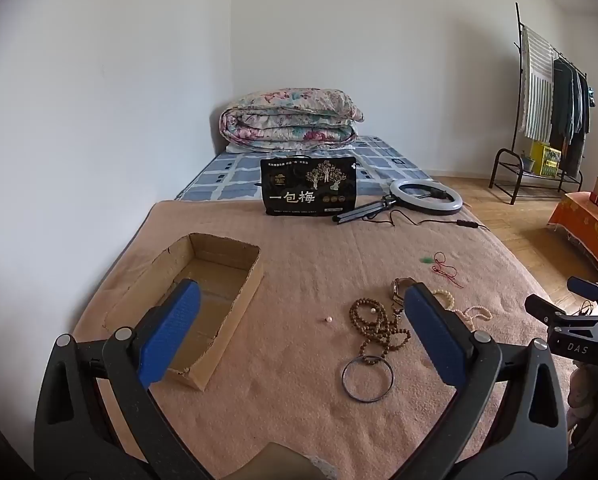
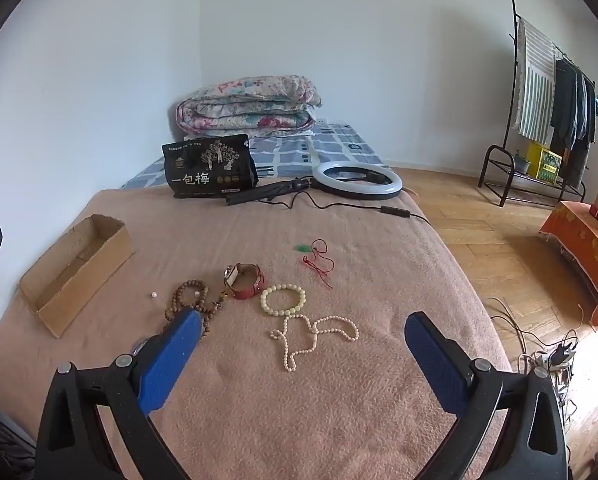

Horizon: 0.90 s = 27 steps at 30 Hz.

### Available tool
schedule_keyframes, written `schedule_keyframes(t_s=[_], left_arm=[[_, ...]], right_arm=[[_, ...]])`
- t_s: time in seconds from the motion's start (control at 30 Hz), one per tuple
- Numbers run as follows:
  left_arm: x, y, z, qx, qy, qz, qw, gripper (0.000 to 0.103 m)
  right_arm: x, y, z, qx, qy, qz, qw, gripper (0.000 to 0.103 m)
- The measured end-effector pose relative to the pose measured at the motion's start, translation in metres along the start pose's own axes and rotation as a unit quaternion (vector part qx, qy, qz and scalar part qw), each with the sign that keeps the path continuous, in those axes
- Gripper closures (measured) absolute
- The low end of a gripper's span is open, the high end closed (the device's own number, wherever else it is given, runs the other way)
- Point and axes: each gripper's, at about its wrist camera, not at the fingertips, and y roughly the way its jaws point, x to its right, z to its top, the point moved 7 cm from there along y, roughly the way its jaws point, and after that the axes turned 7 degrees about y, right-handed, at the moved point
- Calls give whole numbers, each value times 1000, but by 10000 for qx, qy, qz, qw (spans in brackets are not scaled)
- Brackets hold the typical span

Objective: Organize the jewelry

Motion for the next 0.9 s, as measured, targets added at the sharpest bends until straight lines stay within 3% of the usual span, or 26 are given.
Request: schedule_keyframes(t_s=[0.9], left_arm=[[-8,1,0,25,-20,0,10000,0]], right_arm=[[1,7,-3,-104,39,-23,9999,0]])
